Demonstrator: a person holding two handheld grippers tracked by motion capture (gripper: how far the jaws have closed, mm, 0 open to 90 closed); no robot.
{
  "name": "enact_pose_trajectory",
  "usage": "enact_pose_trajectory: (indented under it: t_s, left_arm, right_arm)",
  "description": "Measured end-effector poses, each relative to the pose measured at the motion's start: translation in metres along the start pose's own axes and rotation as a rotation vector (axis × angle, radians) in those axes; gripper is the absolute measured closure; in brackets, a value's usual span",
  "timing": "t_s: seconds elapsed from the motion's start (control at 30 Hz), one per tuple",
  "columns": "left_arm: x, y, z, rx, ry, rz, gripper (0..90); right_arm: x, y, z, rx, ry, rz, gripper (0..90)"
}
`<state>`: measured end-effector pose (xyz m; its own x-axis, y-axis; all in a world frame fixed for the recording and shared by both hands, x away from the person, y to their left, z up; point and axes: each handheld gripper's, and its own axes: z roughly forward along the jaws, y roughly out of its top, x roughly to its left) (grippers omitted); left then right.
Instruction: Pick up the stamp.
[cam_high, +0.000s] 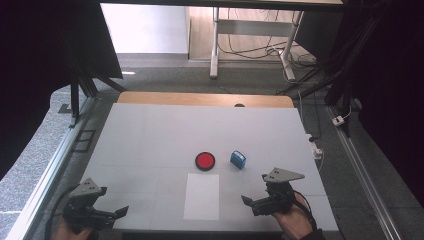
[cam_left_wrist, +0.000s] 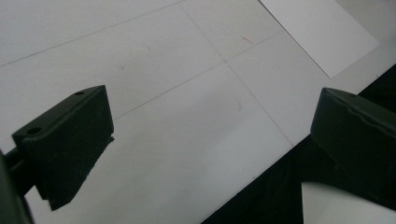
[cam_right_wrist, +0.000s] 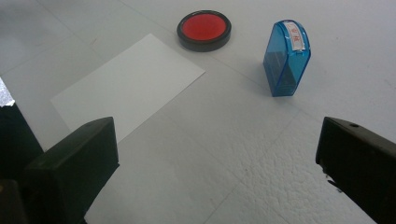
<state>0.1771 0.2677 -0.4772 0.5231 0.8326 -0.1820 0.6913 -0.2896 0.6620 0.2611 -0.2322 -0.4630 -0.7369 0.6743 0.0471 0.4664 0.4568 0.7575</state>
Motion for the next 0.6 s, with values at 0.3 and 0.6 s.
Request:
enact_pose_trajectory:
  t_s: [0.3,0.6]
  left_arm:
    - [-0.001,0.0,0.001,0.004,0.004,0.004,0.0]
    - [0.0,0.0,0.001,0.007,0.001,0.003,0.0]
  right_arm:
    - [-0.013,0.008,0.014,0.014,-0.007,0.059,0.0]
    - [-0.023,0.017,0.026,0.022,-0.044,0.068,0.0]
